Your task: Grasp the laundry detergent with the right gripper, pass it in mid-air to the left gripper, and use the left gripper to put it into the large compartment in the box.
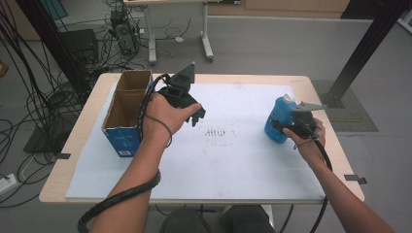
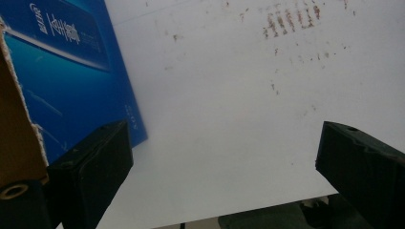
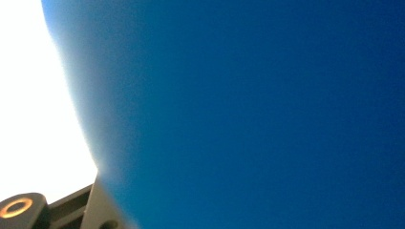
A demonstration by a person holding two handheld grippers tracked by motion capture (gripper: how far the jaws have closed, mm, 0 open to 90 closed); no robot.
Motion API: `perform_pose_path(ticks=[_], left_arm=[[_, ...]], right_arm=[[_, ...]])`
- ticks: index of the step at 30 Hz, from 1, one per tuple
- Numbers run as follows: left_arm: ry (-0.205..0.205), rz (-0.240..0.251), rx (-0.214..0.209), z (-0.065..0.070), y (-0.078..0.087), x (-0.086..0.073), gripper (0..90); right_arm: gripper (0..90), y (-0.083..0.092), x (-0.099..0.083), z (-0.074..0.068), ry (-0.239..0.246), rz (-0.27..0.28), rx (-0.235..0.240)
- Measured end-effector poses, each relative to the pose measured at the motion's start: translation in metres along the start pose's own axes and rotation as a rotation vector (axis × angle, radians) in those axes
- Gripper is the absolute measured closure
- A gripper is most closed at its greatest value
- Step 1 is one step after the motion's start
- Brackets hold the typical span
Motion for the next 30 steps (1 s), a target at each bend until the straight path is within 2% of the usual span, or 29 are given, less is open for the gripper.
perform_pose_path(ticks=[2, 9, 13, 23, 24, 26, 28, 29, 30], left_arm=[[-0.002, 0.003, 0.000, -0.002, 0.003, 0.000, 5.8], [-0.021, 0.008, 0.001, -0.009, 0.013, 0.001, 5.8], [-0.032, 0.011, -0.004, -0.011, 0.017, 0.003, 5.8], [-0.106, 0.010, -0.012, -0.015, 0.034, 0.012, 5.9], [-0.130, 0.008, -0.016, -0.016, 0.037, 0.014, 5.9], [-0.141, 0.006, -0.014, -0.017, 0.039, 0.015, 5.8], [-0.185, 0.010, -0.018, -0.018, 0.046, 0.018, 5.8], [-0.185, 0.010, -0.018, -0.018, 0.046, 0.018, 5.8], [-0.209, 0.015, -0.021, -0.018, 0.048, 0.019, 5.8]], right_arm=[[43.9, 0.000, 0.001, -0.002, 0.015, -0.004, -0.006], [43.8, 0.003, 0.006, -0.006, 0.009, -0.053, 0.008], [43.8, 0.005, 0.008, -0.007, 0.001, -0.053, 0.018], [43.8, 0.015, 0.027, -0.007, -0.024, -0.073, 0.033], [43.8, 0.018, 0.033, -0.007, -0.033, -0.080, 0.041], [43.8, 0.020, 0.036, -0.007, -0.043, -0.084, 0.044], [43.7, 0.025, 0.048, -0.009, -0.049, -0.096, 0.054], [43.7, 0.025, 0.048, -0.009, -0.049, -0.096, 0.054], [43.7, 0.026, 0.052, -0.010, -0.052, -0.102, 0.058]])
Point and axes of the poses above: each handheld gripper's, and its own axes: y roughly backward along the jaws, x roughly out of its top, z roughly to its right, the point moved 1 cm from there along -y, roughly forward along the jaws, and after that the axes turned 8 degrees about -y, right-handed, at the moved point
